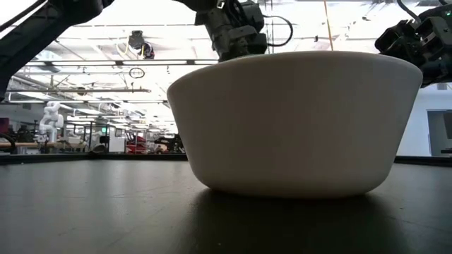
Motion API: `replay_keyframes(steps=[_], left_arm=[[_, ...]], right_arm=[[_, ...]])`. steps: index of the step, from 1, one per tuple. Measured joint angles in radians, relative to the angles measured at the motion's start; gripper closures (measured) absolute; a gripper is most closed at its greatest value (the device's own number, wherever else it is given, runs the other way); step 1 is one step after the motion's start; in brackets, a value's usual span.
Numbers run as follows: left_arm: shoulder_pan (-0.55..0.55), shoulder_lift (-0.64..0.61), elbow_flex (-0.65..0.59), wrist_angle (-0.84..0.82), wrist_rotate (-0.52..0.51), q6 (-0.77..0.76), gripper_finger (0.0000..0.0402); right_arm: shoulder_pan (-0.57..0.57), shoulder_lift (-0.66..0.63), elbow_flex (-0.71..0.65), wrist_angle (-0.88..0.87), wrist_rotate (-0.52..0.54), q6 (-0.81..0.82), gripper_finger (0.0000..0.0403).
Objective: Nest bowls inside each other
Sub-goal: Stack the blue bowl on the stacked orange bowl
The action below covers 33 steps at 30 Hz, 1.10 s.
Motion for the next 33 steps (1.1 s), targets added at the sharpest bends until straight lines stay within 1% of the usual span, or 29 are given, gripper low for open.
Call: replay_keyframes(steps=[8,12,18,23,33], left_arm=[[-0.018,0.021,0.000,0.003,-0.034,0.000,0.0397],[-0.031,0.026,-0.002,0.003,-0.035,-0.001,0.0397],[-0.048,0.024,-0.036,0.026,-0.037,-0.008,0.0397],[-0.058,0.019,-0.069,0.060,-0.067,-0.027,0.0397],[-0.079,0.021,-0.072,0.099,-0.084,-0.030,0.0397]], right_arm=[[0.000,0.000,0.000,0.000,0.000,0.000,0.0248],[0.000,0.000,0.000,0.000,0.000,0.000,0.0248],[0.000,0.000,0.000,0.000,0.000,0.000,0.0248],[0.000,0.000,0.000,0.000,0.000,0.002,0.0248],[0.000,0.000,0.000,0.000,0.000,0.008,0.0248]])
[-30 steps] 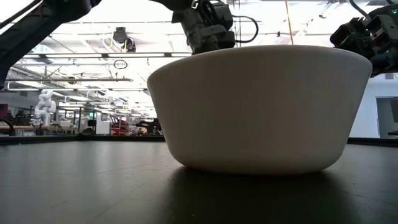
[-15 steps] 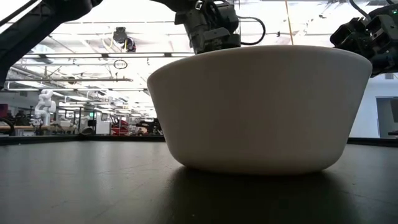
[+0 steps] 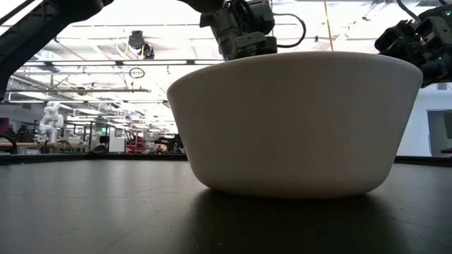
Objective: Nest bowls inside each other
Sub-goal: Stack the blue bowl on the stacked orange bowl
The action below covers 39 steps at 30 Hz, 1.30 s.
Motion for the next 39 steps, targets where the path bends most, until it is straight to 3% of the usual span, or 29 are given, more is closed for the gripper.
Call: replay_keyframes(steps=[10,21,39], left_arm=[[-0.001,0.001,-0.001,0.001,-0.003,-0.001,0.0392],[-0.010,0.008,-0.005,-0.004,-0.058,0.028,0.0284],[-0.019,-0.003,0.003,-0.009,-0.052,0.019,0.0129]], right_arm=[[0.000,0.000,0.000,0.000,0.000,0.000,0.0248],[0.000,0.000,0.000,0.000,0.000,0.000,0.0248],[0.000,0.000,0.000,0.000,0.000,0.000,0.0248]])
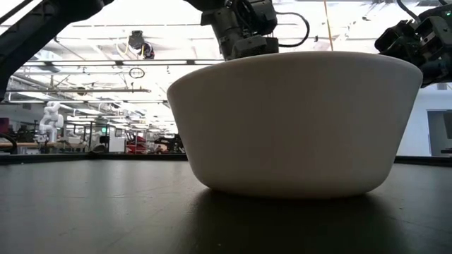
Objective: Nest bowls inside each other
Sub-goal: Stack the blue bowl on the stacked orange bowl
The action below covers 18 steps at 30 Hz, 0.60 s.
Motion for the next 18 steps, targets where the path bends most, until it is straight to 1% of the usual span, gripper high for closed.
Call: replay_keyframes(steps=[5,10,18], left_arm=[[0.000,-0.035,0.000,-0.018,0.002,-0.001,0.0111],[0.000,-0.090,0.001,-0.027,0.003,-0.003,0.0115],[-0.018,-0.222,0.001,-0.051,0.001,-0.010,0.0117]], right_arm=[[0.000,0.000,0.000,0.000,0.000,0.000,0.0248],[0.000,0.000,0.000,0.000,0.000,0.000,0.0248],[0.000,0.000,0.000,0.000,0.000,0.012,0.0248]])
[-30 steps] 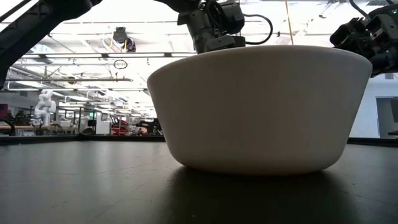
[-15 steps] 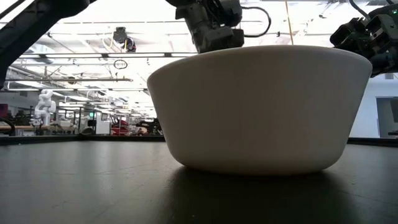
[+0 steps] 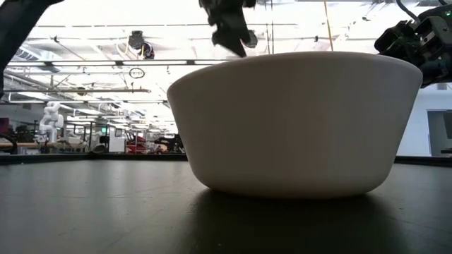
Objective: Nest bowls inside each other
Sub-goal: Stack the blue bowl on the stacked orange bowl
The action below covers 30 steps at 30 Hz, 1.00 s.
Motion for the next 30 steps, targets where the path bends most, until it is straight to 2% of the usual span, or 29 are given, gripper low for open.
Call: replay_keyframes(steps=[6,11,17,20,24,30], left_arm=[[-0.043,-0.104,0.000,-0.073,-0.069,0.018,0.0130],[-0.089,-0.175,0.000,-0.111,-0.083,0.024,0.0149],[-0.134,-0.259,0.000,-0.066,-0.121,0.049,0.0167],[-0.143,-0.296,-0.017,0.040,-0.063,0.052,0.0174],[-0.161,-0.366,-0.155,0.277,0.045,0.076,0.0178],[-0.131,-0.506,-0.439,0.499,0.057,0.079,0.0177]], right_arm=[[0.000,0.001,0.000,0.000,0.000,0.000,0.0248],[0.000,0.005,0.000,0.000,0.002,0.015,0.0248],[0.000,0.008,0.000,0.001,0.005,0.020,0.0248],[0.000,0.008,0.000,0.001,0.011,0.030,0.0248],[0.000,0.008,0.000,0.001,0.031,0.038,0.0248],[0.000,0.008,0.000,0.001,0.031,0.042,0.0248]])
